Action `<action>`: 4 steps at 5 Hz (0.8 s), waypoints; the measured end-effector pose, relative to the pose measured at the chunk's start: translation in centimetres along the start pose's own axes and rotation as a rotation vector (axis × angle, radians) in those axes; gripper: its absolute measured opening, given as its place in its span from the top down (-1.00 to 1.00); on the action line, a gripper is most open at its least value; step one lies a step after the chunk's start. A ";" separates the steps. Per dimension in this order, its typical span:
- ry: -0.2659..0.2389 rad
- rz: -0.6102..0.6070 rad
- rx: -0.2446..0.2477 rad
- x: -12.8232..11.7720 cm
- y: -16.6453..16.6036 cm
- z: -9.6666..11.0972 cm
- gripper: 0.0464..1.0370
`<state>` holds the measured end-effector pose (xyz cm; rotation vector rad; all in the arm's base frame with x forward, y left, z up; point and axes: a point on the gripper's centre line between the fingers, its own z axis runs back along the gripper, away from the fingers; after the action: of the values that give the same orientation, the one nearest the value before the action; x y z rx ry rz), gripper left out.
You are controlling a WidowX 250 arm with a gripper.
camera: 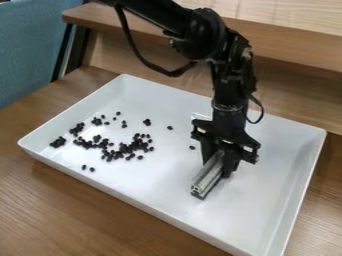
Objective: Sweep into pile
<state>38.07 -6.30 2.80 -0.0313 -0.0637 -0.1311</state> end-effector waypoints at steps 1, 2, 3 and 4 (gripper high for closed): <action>0.008 -0.020 0.021 -0.1 0.4 0.0 0.29; 0.014 -0.015 0.038 -0.8 2.2 -0.2 0.29; -0.001 -0.021 0.033 -1.3 3.8 -0.1 0.29; -0.023 0.009 0.036 -1.3 6.0 -0.1 0.29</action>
<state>37.57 -0.15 2.43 0.0027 -0.0890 -0.1209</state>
